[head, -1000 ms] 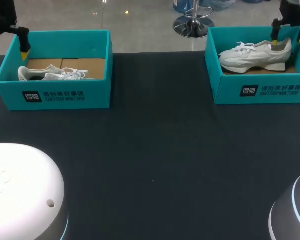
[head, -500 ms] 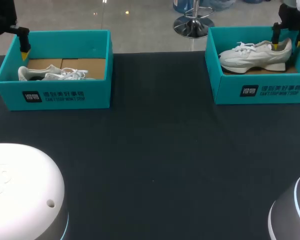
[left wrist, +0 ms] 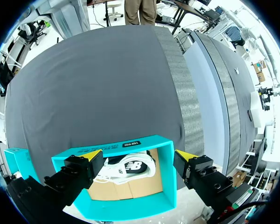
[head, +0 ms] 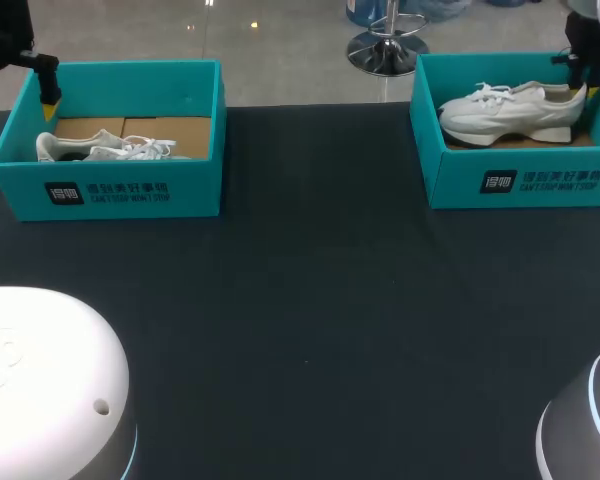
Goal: Take the shoe out of the shoebox, open the shoe tongue, remove and reinsert the insole, then place the shoe into the shoebox
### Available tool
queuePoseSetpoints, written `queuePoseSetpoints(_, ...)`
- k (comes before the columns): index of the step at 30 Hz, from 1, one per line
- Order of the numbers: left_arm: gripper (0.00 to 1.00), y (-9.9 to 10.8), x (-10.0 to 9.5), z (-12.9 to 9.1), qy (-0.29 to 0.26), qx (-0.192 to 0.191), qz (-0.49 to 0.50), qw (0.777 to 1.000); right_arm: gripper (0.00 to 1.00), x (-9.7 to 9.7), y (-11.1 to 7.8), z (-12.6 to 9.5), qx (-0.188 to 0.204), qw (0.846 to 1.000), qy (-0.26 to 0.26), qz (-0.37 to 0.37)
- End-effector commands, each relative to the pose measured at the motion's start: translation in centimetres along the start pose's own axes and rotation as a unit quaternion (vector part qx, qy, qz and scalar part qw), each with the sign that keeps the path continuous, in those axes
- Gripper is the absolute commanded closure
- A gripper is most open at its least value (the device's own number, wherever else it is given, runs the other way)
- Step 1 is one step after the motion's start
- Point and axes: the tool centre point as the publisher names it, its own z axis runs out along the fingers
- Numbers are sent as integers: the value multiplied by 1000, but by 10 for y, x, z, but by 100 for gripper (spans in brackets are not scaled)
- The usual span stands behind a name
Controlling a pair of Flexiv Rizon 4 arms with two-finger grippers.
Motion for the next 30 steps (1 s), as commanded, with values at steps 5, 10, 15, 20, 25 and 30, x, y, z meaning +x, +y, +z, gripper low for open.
queuePoseSetpoints(5, 0, -1, 0, 0, 1, -1, 0, 1000, 100, -10, 4, -14, 19, 1000, -3, 10)
queuePoseSetpoints(10, 0, -1, 0, 0, 1, -1, 0, 1000, 100, -19, 2, -40, 26, 999, -6, 30)
queuePoseSetpoints(15, 0, -1, 0, 0, 1, -1, 0, 1000, 100, -29, 4, -85, 20, 999, -23, 40)
queuePoseSetpoints(20, 0, -1, 0, 0, 1, -1, 0, 1000, 100, -34, 11, -140, -1, 998, -38, 41)
queuePoseSetpoints(25, 0, -1, 0, 0, 1, -1, 0, 1000, 100, -41, 19, -193, -23, 997, -55, 48)
queuePoseSetpoints(30, 0, -1, 0, 0, 1, -1, 0, 1000, 100, -52, 28, -242, -57, 994, -67, 60)
